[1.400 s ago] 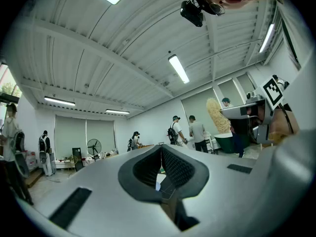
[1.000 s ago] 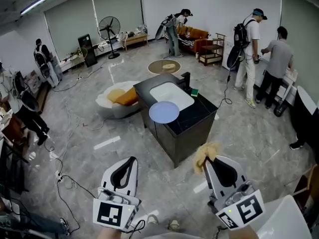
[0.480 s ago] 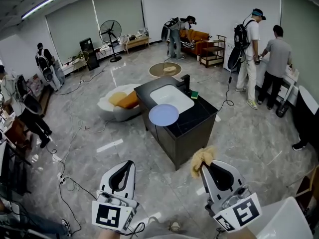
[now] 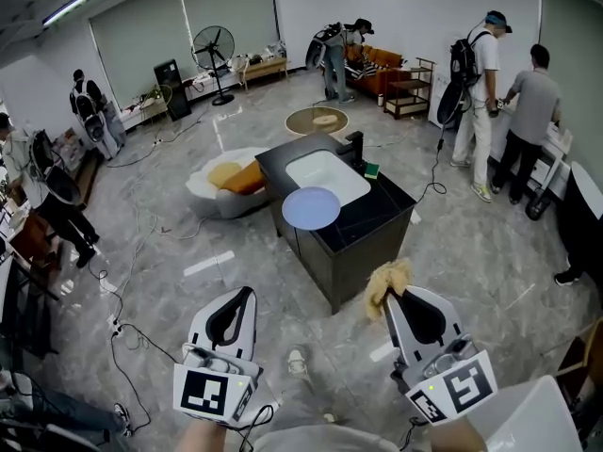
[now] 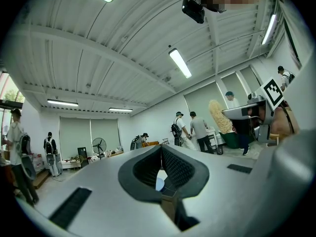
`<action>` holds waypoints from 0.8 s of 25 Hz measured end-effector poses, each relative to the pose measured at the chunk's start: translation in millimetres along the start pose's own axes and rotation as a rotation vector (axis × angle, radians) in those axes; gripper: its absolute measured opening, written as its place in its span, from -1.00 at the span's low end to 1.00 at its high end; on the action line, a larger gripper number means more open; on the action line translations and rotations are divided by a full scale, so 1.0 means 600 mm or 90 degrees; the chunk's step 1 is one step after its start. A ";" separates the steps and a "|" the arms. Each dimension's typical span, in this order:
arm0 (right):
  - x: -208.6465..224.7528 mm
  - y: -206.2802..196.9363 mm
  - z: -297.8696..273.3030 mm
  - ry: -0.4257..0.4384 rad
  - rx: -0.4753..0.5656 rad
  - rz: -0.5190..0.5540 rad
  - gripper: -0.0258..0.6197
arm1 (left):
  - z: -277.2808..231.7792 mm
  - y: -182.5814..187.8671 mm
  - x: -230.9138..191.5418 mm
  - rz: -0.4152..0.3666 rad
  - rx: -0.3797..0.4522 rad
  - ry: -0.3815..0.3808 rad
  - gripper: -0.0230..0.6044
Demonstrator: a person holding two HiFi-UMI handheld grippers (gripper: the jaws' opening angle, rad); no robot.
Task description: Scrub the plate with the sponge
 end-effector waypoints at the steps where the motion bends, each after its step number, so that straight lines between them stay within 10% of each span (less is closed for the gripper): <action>1: 0.005 -0.002 -0.006 0.000 -0.001 0.002 -0.77 | -0.008 -0.004 -0.002 0.003 0.001 -0.001 -0.86; 20: 0.120 -0.112 -0.271 -0.020 -0.063 -0.008 -0.77 | -0.260 -0.110 -0.154 0.018 -0.036 -0.029 -0.86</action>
Point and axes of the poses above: the fingertips, and each gripper's own axes: z backward along the fingers, x to its right, y out of its top, the point moved 7 cm from there along z, backward along the fingers, and after that the axes turned 2 degrees about z, right-handed, at the moved point
